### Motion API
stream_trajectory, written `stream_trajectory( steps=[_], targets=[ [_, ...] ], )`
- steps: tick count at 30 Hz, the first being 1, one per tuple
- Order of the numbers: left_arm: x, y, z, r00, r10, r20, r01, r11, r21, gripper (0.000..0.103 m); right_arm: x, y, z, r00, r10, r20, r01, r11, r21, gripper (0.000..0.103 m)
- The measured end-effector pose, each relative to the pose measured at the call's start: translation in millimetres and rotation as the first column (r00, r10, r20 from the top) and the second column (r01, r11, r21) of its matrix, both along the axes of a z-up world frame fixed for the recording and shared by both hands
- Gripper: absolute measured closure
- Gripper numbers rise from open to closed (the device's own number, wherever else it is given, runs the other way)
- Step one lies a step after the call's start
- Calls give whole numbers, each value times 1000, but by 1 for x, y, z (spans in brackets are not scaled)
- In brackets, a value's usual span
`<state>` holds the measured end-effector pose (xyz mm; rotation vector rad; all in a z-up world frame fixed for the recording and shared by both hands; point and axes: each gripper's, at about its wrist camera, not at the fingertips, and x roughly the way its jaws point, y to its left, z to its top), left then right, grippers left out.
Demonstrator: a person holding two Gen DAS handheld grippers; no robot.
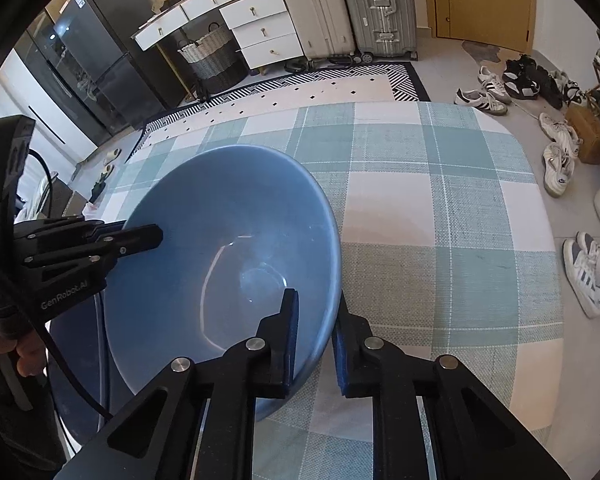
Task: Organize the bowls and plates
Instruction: 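Close the left gripper on the lighter bowl rim while the right gripper closes on it too, then lift the lighter blue bowl with both grippers, tilting it up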
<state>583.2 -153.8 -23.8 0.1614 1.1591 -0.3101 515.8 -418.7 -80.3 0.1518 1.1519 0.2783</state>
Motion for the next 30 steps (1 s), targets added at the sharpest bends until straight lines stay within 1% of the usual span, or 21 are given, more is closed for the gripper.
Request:
stream_trajectory(
  steps=[3,6,14,21,30],
  targets=[
    [-2,-1,9,1000,3,8,-3,1000,-25,100,-1,-5,4,1000,-14,5,14,1000,8,90],
    [-6,-4,19,999,0,35,1,1000,-24,100,-3,-10,14,999,-24,25,24,1000,7,90],
    [-25,-6,57,995,8,97,-3,998,-56,100,-19,-18,58,993,-38,115,38,999,3,90],
    [-50,4,99,987,25,160,-15,998,-64,100,-34,-13,93,985,-27,170,25,1000,14,90],
    [-95,28,152,974,65,215,-51,996,-67,99,-61,12,136,973,15,230,-18,1000,9,90]
  ],
)
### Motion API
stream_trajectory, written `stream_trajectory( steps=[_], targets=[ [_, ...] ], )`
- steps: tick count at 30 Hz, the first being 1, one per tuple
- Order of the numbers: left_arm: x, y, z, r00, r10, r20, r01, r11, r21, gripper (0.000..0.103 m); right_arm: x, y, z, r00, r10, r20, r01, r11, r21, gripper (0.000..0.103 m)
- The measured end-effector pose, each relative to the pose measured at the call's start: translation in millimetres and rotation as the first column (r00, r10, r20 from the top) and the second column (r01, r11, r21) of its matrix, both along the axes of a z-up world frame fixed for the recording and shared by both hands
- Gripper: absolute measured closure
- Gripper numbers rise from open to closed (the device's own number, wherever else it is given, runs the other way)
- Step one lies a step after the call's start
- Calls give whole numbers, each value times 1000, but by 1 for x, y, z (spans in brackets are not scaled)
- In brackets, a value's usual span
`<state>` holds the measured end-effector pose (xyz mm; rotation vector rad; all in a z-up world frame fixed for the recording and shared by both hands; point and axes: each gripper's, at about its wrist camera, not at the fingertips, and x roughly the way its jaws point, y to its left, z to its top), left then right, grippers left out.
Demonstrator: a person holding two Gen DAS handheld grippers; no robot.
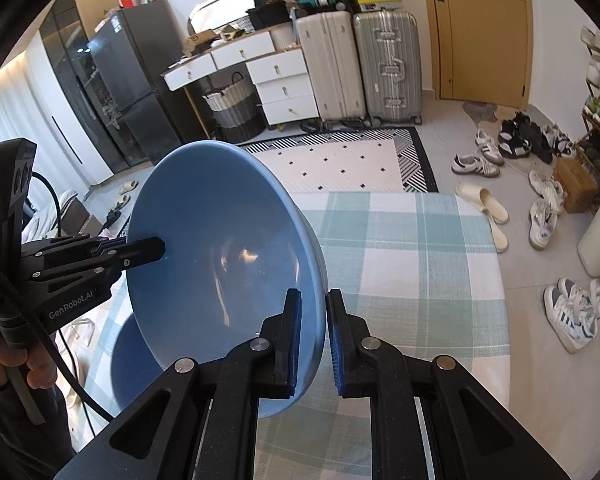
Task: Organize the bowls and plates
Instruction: 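Lift the lighter blue bowl with both grippers, tilting it up, then carry the lighter blue bowl with both grippers over the darker blue bowl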
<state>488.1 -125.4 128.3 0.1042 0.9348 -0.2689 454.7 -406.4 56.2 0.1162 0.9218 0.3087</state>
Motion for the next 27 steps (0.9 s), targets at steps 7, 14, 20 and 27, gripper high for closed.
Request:
stream_trajectory(
  steps=[7,14,20,27],
  targets=[
    [-42,33,29,999,48,15,-48,999,-1,99,-21,31,23,998,53,27,-53,999,3,90],
    [-77,71,46,995,98,25,-98,995,-3,99,-32,63,33,993,108,38,-108,994,4,90],
    [-106,101,52,990,139,20,-139,990,-4,99,-40,87,35,988,151,36,-152,988,4,90],
    [-133,121,56,985,170,16,-170,985,-7,99,-49,108,34,982,187,26,-187,982,-3,90]
  ],
)
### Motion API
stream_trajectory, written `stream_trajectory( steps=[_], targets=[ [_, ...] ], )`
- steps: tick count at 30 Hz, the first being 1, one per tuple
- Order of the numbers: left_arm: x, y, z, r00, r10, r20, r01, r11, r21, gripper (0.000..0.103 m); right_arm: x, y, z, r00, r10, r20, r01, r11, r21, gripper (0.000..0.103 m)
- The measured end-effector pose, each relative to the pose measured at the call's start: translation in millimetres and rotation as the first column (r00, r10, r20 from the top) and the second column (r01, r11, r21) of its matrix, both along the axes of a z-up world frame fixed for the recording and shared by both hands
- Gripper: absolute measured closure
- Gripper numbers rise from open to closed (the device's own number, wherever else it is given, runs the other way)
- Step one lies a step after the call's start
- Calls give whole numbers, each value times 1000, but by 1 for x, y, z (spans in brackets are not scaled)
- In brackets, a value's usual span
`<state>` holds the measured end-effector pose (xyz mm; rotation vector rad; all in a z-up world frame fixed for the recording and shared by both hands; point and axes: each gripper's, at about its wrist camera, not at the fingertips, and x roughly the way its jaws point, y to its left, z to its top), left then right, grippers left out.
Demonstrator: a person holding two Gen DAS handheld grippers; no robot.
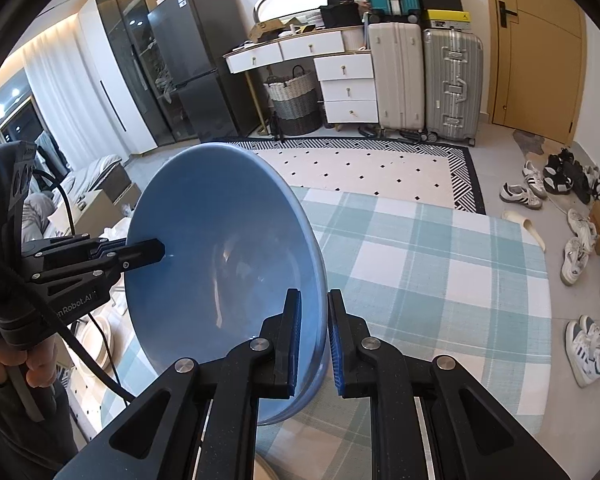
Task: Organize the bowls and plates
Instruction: 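Carry the lighter blue bowl with both grippers over the darker blue bowl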
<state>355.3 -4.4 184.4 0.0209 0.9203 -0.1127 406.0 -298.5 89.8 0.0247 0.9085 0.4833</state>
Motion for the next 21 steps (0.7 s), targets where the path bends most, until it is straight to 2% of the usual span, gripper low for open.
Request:
stream_trajectory(
  steps=[7,21],
  targets=[
    [-13,9,-9,1000,17,-21,-17,1000,-4,99,-5,11,-7,1000,20,-16,-20,1000,-11,90],
    [-5,16,-66,994,38,-102,-40,999,-20,99,-1,25,-48,995,40,-92,-45,997,-57,90]
  ],
)
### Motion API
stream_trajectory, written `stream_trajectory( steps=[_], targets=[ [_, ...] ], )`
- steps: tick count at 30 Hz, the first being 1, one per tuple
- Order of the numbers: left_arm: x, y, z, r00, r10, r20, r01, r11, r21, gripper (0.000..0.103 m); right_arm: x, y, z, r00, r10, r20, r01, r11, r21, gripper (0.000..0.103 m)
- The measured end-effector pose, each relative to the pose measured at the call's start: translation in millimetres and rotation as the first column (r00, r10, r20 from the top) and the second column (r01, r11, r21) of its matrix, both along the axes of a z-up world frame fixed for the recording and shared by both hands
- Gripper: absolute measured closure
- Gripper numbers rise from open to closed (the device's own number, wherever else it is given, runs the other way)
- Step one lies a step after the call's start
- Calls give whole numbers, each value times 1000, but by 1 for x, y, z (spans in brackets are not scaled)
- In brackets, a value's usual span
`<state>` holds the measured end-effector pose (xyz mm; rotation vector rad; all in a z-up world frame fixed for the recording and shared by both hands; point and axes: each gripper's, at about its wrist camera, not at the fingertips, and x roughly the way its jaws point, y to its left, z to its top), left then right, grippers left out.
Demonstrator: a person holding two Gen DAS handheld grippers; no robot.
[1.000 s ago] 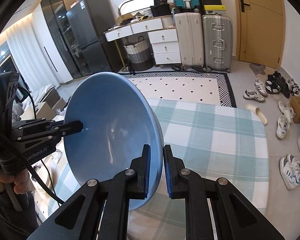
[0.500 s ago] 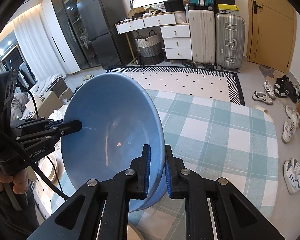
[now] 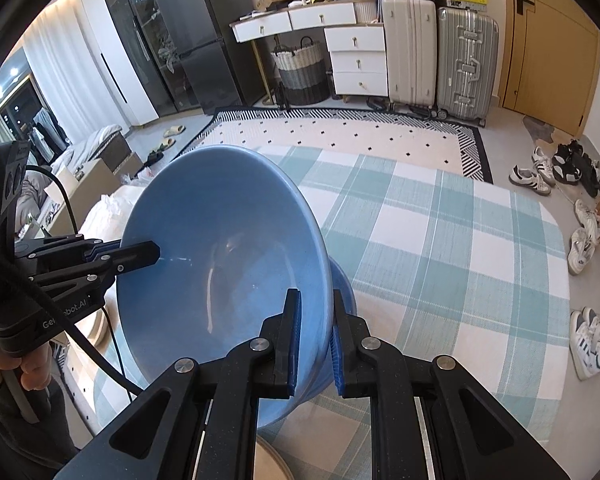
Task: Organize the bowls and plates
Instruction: 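Carry the lighter blue bowl with both grippers over the darker blue bowl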
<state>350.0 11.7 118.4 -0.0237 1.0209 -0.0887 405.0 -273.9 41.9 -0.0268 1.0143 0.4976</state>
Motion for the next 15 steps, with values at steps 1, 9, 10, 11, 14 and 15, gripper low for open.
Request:
stream_trajectory(
  steps=[1,9,10,11,14,15],
  targets=[
    [0,0,-4,1000,0,-5,0,1000,2,99,0,0,-4,1000,1,-7,-1,1000,-1,90],
    [11,3,-34,999,-1,-35,1,1000,-2,99,3,2,-27,999,8,-46,-8,1000,-13,90],
    [12,4,-37,999,-1,-37,1,1000,-3,99,3,3,-28,999,9,-47,-9,1000,-15,90],
    [14,4,-39,999,1,-40,-1,1000,-2,99,3,4,-29,999,10,-48,-11,1000,-18,90],
    [16,5,-48,999,3,-49,-3,1000,-4,99,5,6,-34,999,10,-49,-11,1000,-28,90],
    [18,6,-52,999,4,-53,-5,1000,-4,99,5,7,-36,999,11,-50,-12,999,-33,90]
  ],
)
